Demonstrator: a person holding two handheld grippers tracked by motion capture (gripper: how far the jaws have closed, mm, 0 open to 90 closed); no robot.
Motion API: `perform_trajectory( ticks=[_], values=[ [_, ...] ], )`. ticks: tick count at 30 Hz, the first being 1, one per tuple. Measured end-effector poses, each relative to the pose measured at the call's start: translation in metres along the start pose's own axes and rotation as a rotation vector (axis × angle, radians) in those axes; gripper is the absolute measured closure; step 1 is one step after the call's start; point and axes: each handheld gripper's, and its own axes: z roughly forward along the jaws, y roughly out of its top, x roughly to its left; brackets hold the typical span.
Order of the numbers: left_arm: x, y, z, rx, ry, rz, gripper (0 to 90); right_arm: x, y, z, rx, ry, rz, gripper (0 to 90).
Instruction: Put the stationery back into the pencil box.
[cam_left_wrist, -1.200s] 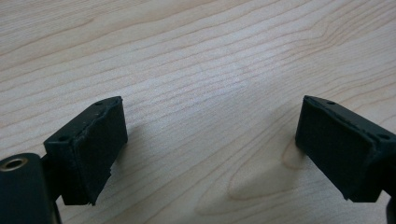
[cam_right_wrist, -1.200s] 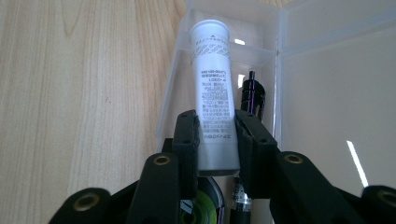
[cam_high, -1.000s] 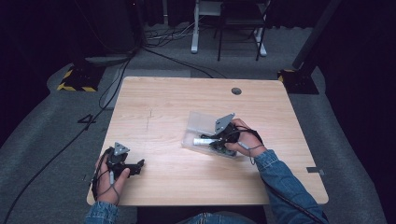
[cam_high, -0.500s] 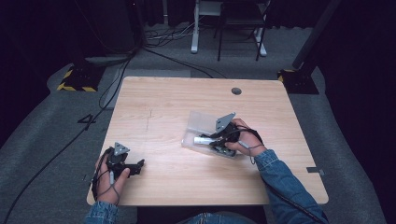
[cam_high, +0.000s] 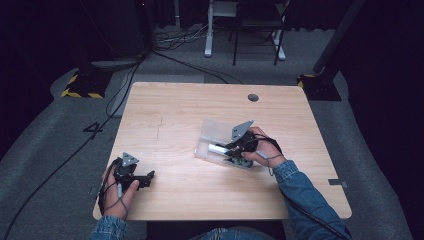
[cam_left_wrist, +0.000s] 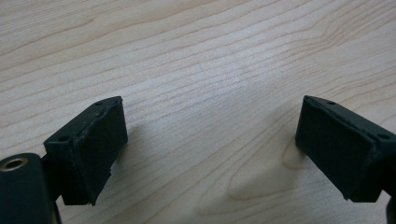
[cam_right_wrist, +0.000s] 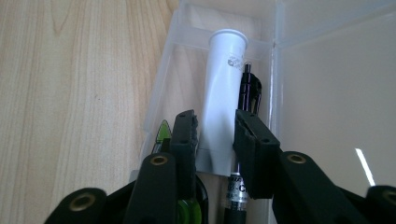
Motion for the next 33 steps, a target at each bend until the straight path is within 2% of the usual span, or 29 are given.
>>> perform_trajectory(
  ticks=[9, 16, 24, 33],
  values=[
    [0.000, 0.000, 0.000, 0.000, 0.000, 0.000, 9.3, 0.000, 0.002, -0.006, -0.021, -0.011, 0.004, 67.2],
    [0.001, 0.000, 0.000, -0.001, -0.001, 0.005, 9.1, 0.001, 0.003, -0.017, -0.057, -0.034, 0.026, 59.3],
    [0.001, 0.001, 0.001, 0.001, -0.002, 0.004, 8.9, 0.004, 0.003, -0.035, -0.133, -0.063, 0.100, 47.1],
    [0.001, 0.001, 0.001, 0.001, -0.001, 0.007, 8.8, 0.010, -0.004, -0.062, -0.193, -0.101, 0.162, 40.3]
  ],
)
